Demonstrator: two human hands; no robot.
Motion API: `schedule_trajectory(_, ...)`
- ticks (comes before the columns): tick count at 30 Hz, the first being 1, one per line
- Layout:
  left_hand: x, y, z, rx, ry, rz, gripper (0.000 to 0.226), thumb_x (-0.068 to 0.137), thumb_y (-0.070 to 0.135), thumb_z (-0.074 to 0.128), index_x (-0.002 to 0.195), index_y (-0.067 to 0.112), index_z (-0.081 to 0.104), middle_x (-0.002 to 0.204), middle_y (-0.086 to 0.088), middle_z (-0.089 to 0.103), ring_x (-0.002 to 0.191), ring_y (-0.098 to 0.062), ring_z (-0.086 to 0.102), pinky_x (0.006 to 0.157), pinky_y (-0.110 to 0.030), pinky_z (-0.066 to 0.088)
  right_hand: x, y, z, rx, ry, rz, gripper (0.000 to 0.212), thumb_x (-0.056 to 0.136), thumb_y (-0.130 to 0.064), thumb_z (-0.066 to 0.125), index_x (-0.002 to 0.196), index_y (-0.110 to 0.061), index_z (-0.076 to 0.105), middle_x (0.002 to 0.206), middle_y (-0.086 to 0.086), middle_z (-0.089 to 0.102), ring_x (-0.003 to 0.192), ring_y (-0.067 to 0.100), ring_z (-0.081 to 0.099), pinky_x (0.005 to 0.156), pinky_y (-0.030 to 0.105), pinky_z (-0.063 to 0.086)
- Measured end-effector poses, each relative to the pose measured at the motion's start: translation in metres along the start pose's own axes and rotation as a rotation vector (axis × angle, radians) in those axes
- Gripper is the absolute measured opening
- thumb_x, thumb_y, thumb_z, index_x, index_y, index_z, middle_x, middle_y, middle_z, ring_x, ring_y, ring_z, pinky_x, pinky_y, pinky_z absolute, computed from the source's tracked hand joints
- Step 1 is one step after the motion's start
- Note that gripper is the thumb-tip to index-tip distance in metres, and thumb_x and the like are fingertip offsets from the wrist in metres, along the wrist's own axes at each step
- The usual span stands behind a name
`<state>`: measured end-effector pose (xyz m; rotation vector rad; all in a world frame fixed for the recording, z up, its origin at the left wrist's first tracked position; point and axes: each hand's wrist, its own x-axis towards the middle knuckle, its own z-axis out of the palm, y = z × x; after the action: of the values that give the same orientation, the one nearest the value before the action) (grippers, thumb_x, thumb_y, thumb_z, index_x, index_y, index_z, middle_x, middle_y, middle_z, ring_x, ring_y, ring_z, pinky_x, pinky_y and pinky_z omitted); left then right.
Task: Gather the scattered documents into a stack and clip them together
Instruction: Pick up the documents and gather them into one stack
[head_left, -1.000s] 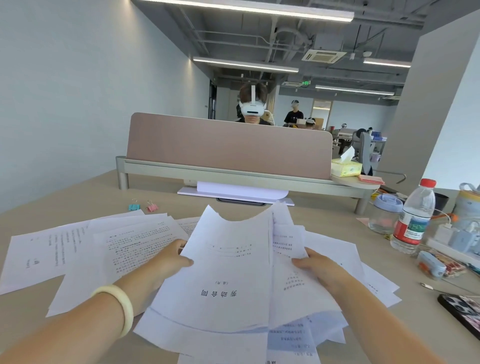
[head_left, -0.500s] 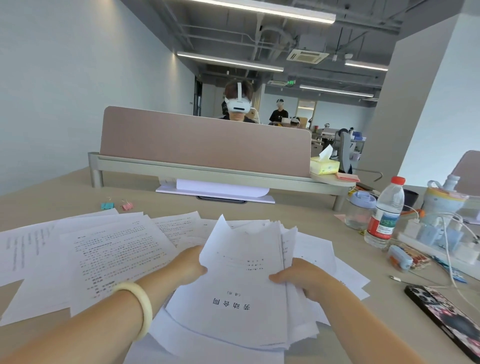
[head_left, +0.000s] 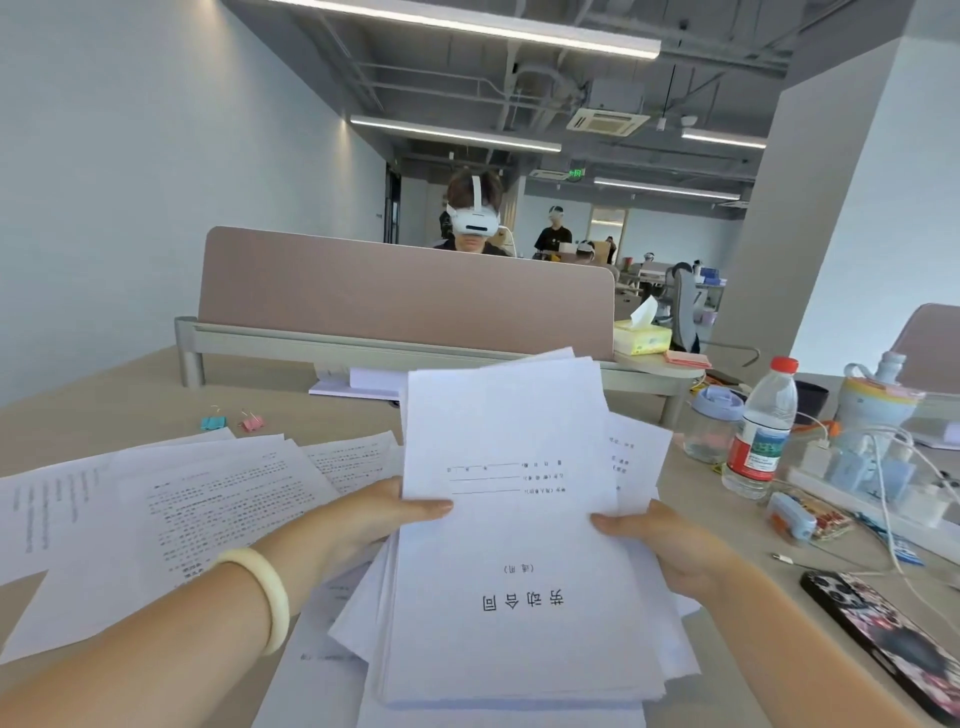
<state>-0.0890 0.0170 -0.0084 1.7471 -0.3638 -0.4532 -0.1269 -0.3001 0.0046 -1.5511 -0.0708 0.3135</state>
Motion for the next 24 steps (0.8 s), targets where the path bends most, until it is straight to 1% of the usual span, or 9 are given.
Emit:
schedule_trajectory(2,0.002,0.008,0.002,0.030,0.079,0.042,0.065,0.062,0.032,0.083,0.122,0.023,0.061,0.125,0.009,0.064,0.124,-0.014,0.054,0.109,-0.032,0.036,-0.005,-0.013,0.010,-0.020,0.010,-0.057,0.063,0.054,-0.020,0.083,0.113,-0.007,0.066,0.115,0.015,0.070,0.104,0.032,0.068,0.090,0.044,0.054)
schedule_trajectory(5,-0.002,0.029,0.002,0.032,0.317,0.169,0.043,0.083,0.002,0.066,0.125,0.008,0.056,0.122,-0.006,0.063,0.123,-0.024,0.055,0.097,-0.026,0.042,-0.010,-0.040,0.030,-0.058,0.095,-0.168,0.043,0.075,-0.015,0.074,0.117,-0.009,0.065,0.116,0.011,0.071,0.107,0.029,0.067,0.098,0.047,0.050)
schedule_trajectory(8,-0.017,0.063,-0.005,0.146,0.473,0.292,0.036,0.090,0.008,0.058,0.126,0.009,0.056,0.120,-0.002,0.062,0.117,-0.019,0.057,0.099,-0.024,0.043,-0.011,-0.071,0.047,-0.073,0.133,-0.324,0.025,0.088,-0.010,0.063,0.112,-0.015,0.066,0.116,0.006,0.071,0.106,0.024,0.068,0.095,0.043,0.051)
schedule_trajectory(11,-0.034,0.092,-0.013,0.179,0.505,0.390,0.035,0.092,0.016,0.056,0.127,0.017,0.054,0.113,0.011,0.060,0.104,-0.005,0.058,0.078,-0.004,0.045,-0.010,-0.094,0.061,-0.092,0.103,-0.399,0.019,0.087,-0.016,0.064,0.105,-0.021,0.069,0.109,0.000,0.074,0.101,0.020,0.070,0.094,0.042,0.052)
schedule_trajectory(14,-0.042,0.099,-0.016,0.133,0.568,0.407,0.038,0.089,0.017,0.061,0.127,0.018,0.054,0.111,0.007,0.061,0.104,-0.012,0.058,0.079,-0.018,0.046,-0.003,-0.103,0.071,-0.135,0.091,-0.387,0.040,0.073,-0.032,0.077,0.111,-0.024,0.068,0.111,-0.004,0.073,0.105,0.020,0.069,0.099,0.046,0.049)
schedule_trajectory(17,-0.042,0.095,-0.016,0.099,0.544,0.371,0.040,0.088,0.016,0.062,0.127,0.013,0.055,0.104,0.008,0.065,0.097,-0.009,0.063,0.080,-0.017,0.052,0.003,-0.103,0.084,-0.141,0.136,-0.406,0.065,0.059,-0.047,0.082,0.118,-0.025,0.066,0.117,-0.007,0.070,0.112,0.018,0.065,0.103,0.045,0.045)
schedule_trajectory(19,-0.039,0.093,-0.014,0.094,0.528,0.368,0.039,0.087,0.017,0.063,0.126,0.014,0.055,0.097,0.016,0.064,0.088,0.002,0.061,0.067,-0.005,0.050,0.006,-0.103,0.089,-0.094,0.190,-0.410,0.054,0.065,-0.042,0.081,0.114,-0.022,0.068,0.112,-0.005,0.073,0.107,0.018,0.068,0.101,0.044,0.048)
schedule_trajectory(21,-0.037,0.095,-0.013,0.055,0.561,0.390,0.032,0.087,0.015,0.063,0.118,0.020,0.055,0.091,0.019,0.061,0.082,0.003,0.059,0.054,0.002,0.044,0.007,-0.107,0.090,-0.048,0.216,-0.400,0.047,0.070,-0.039,0.079,0.113,-0.021,0.068,0.109,-0.003,0.074,0.101,0.019,0.070,0.098,0.043,0.051)
schedule_trajectory(24,-0.036,0.106,-0.013,0.060,0.610,0.436,0.037,0.085,0.017,0.067,0.116,0.027,0.051,0.095,0.020,0.061,0.084,0.005,0.058,0.060,-0.002,0.046,0.006,-0.107,0.088,0.004,0.239,-0.422,0.049,0.071,-0.041,0.078,0.116,-0.026,0.064,0.109,-0.005,0.074,0.100,0.019,0.070,0.094,0.043,0.053)
